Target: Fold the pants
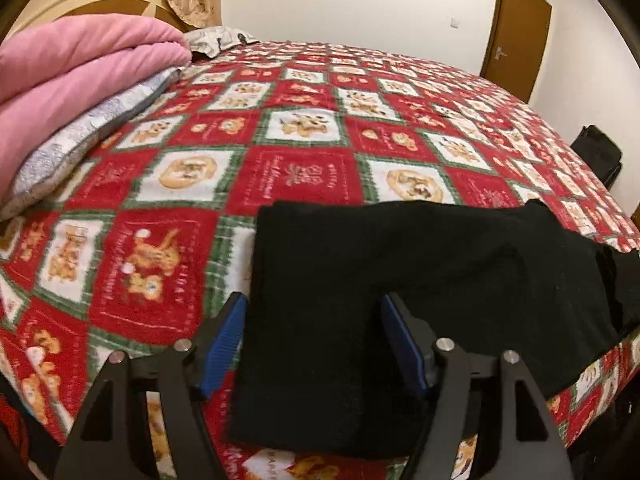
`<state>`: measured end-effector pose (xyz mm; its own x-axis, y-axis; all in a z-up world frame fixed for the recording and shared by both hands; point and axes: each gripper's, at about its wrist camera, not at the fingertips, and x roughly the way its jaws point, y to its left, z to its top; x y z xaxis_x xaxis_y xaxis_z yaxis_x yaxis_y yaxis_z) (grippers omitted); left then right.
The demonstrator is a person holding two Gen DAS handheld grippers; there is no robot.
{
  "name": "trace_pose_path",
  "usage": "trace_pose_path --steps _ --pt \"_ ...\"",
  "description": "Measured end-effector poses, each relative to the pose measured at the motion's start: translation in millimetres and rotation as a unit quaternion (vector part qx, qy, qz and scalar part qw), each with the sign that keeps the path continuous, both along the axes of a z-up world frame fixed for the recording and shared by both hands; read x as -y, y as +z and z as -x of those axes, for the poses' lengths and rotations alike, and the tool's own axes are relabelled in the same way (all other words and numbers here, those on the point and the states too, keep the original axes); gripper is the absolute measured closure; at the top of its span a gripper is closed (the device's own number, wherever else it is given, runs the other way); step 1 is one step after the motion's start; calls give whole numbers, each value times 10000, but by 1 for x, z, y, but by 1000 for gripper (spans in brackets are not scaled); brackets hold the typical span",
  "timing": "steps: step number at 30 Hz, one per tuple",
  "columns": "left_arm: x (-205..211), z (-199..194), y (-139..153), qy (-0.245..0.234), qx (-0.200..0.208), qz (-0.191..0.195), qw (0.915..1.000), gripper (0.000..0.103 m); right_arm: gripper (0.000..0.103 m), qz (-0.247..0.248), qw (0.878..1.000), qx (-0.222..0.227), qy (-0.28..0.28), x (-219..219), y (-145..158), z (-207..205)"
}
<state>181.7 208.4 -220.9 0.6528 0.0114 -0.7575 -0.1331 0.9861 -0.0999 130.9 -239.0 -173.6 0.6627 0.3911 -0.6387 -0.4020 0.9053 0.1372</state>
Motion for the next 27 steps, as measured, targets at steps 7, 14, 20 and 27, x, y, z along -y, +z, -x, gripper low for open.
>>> trace_pose_path --steps 7,14,20,27 --pt "-4 -3 -1 -55 84 242 9997 27 47 -963 9874 -511 -1151 99 -3 -36" --pt "-13 7 7 82 177 238 9995 28 47 -580 9896 -423 -1243 96 -15 -42" --pt "-12 7 -2 28 119 323 9994 27 47 -76 9915 -487 -1203 84 -33 -44" --pt "-10 -1 -5 -167 143 459 9987 27 47 -388 9958 9 -826 71 -17 -18"
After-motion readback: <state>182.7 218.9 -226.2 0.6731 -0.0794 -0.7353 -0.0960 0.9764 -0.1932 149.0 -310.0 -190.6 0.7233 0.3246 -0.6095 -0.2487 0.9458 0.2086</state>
